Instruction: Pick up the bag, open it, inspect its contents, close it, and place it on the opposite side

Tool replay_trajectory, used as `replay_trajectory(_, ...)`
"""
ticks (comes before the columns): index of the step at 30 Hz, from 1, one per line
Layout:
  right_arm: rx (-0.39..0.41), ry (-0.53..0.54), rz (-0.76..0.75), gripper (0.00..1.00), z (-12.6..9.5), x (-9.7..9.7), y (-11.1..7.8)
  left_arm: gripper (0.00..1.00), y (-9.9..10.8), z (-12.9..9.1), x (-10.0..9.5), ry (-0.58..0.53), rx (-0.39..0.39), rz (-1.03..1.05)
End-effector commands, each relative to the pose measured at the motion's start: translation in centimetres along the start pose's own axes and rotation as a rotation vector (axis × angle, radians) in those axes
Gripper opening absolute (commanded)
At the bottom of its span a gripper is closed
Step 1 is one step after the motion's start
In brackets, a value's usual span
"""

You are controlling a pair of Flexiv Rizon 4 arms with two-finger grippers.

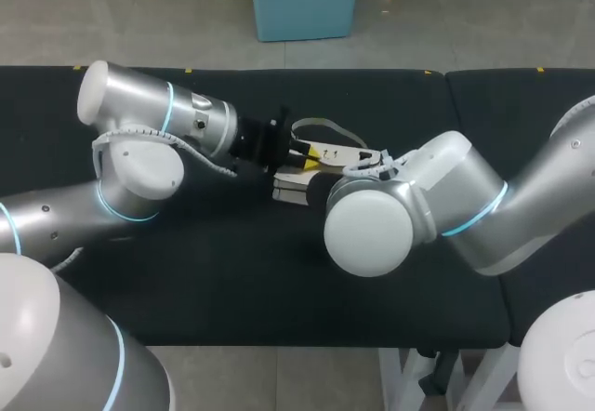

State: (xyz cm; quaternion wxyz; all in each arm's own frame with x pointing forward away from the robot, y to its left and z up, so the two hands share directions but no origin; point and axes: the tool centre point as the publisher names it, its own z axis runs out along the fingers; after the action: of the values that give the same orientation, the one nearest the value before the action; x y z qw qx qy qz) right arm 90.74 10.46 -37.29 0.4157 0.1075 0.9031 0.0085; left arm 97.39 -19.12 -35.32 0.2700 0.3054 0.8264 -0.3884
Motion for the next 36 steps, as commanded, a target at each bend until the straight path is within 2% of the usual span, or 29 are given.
replay_trajectory(1,-0.002,-0.002,0.000,0.00,0.1,0.1,0.1,0.00,0.6,-0.1,0.2,0.011,-0.005,-0.006)
replay_trajectory(15,-0.002,-0.002,0.000,0.00,0.1,0.1,0.1,0.00,0.2,0.0,0.4,0.026,0.030,-0.005)
replay_trajectory(16,-0.002,-0.002,0.000,0.00,0.1,0.1,0.1,0.05,0.3,-0.1,0.4,0.023,0.029,-0.010)
replay_trajectory(17,-0.002,-0.002,0.000,0.00,0.1,0.1,0.1,0.29,0.3,-0.1,0.4,0.021,0.028,-0.013)
replay_trajectory(18,-0.002,-0.002,0.000,0.00,0.1,0.1,0.1,0.45,0.3,-0.2,0.4,0.016,0.032,-0.019)
replay_trajectory(19,-0.002,-0.002,0.000,0.00,0.1,0.1,0.1,0.67,0.2,-0.3,0.3,0.012,0.034,-0.024)
replay_trajectory(21,-0.002,-0.002,0.000,0.00,0.1,0.1,0.1,0.98,0.1,-0.5,0.2,0.000,0.041,-0.033)
replay_trajectory(26,-0.001,-0.008,-0.007,0.00,-0.3,0.1,0.4,1.00,-0.3,-1.3,-0.8,-0.040,0.076,-0.067)
replay_trajectory(27,-0.002,-0.010,-0.007,0.04,-0.4,0.1,0.4,1.00,-0.4,-1.6,-1.0,-0.049,0.085,-0.073)
replay_trajectory(29,-0.004,-0.013,-0.009,0.44,-0.6,0.0,0.4,1.00,-0.7,-2.0,-1.5,-0.056,0.105,-0.079)
replay_trajectory(30,-0.004,-0.015,-0.008,0.97,-0.8,0.0,0.3,1.00,-0.8,-2.2,-1.7,-0.062,0.114,-0.079)
replay_trajectory(31,-0.005,-0.017,-0.009,1.00,-0.9,0.0,0.3,1.00,-1.0,-2.4,-1.8,-0.062,0.127,-0.083)
replay_trajectory(36,-0.021,-0.023,-0.010,1.00,-1.7,-0.2,0.3,1.00,-1.4,-3.1,-2.6,-0.056,0.138,-0.091)
